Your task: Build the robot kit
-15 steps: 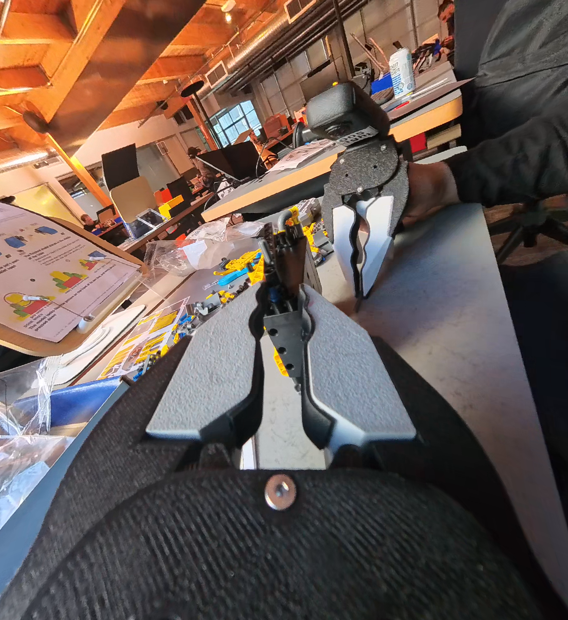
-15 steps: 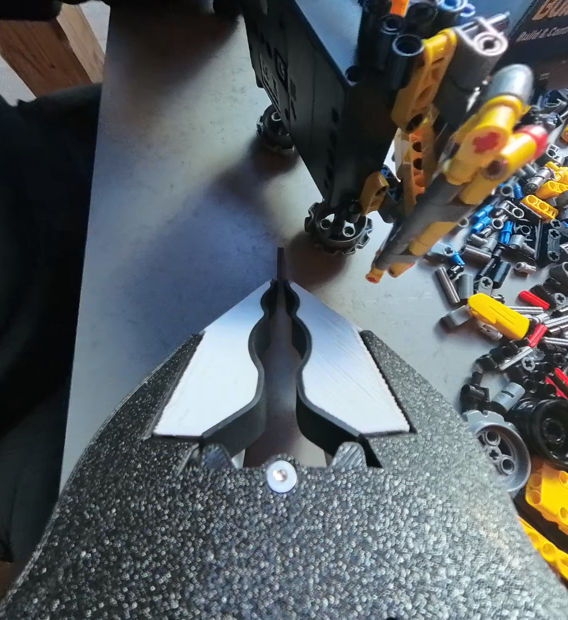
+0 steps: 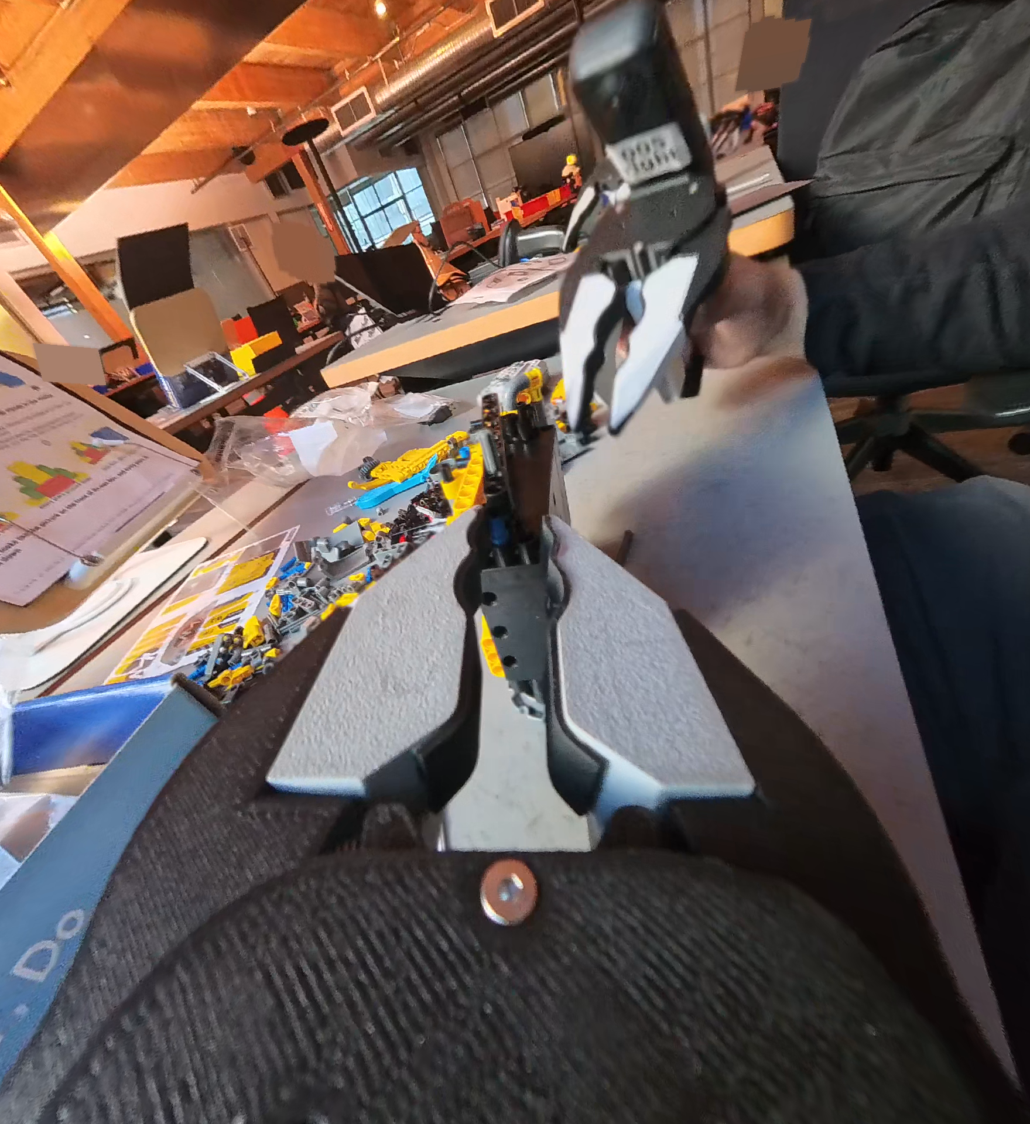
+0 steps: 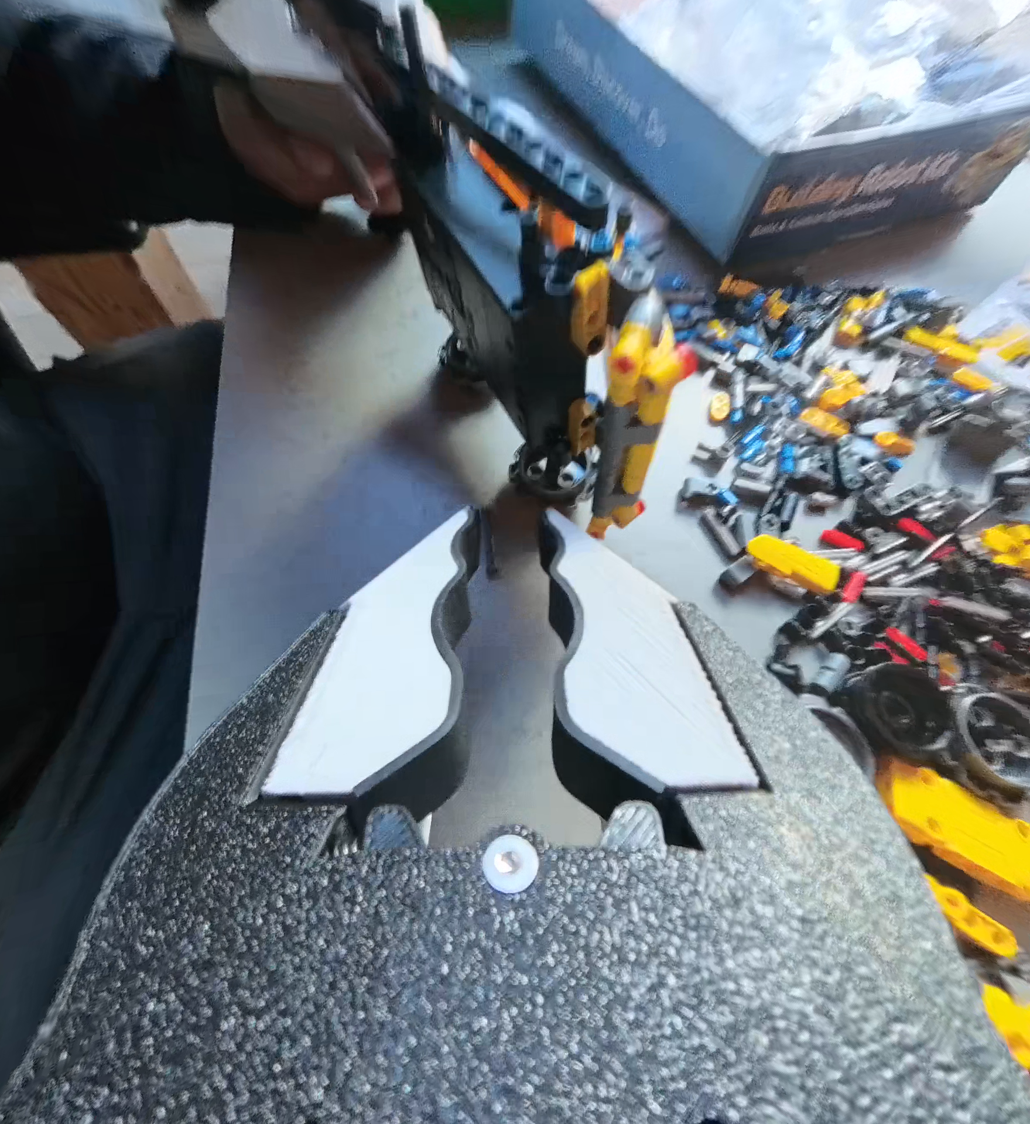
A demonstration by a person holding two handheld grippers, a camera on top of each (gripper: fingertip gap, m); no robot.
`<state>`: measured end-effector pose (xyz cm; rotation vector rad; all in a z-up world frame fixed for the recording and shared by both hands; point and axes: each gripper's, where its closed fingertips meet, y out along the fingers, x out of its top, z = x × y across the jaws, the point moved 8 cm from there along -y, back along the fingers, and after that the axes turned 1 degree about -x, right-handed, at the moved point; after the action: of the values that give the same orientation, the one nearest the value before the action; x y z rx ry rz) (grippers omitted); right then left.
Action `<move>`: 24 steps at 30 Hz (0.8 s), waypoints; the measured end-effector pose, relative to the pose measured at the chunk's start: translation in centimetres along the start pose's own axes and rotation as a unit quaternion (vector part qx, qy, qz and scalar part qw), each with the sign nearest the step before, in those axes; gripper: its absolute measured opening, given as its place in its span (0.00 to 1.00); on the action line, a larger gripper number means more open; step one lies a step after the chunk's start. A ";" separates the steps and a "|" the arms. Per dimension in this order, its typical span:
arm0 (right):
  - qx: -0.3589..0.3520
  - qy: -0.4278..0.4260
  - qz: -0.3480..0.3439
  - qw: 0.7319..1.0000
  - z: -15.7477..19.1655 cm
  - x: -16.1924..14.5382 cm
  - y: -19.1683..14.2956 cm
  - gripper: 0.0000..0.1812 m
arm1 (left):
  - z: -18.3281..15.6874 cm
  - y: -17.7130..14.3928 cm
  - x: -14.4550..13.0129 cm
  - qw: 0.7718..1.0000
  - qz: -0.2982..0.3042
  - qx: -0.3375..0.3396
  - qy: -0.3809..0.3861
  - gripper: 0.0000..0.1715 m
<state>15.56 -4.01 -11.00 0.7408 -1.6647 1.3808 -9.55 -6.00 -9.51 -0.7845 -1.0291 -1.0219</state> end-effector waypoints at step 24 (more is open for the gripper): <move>0.030 -0.162 0.166 0.972 0.8 12.5 5.0 0.20 | 0.3 0.1 0.8 0.998 0.060 -0.031 -0.010 0.07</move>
<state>5.12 -2.86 -2.57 0.7794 -2.0834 1.6111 -9.36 -5.95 -8.63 -0.8976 -0.9589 -0.9475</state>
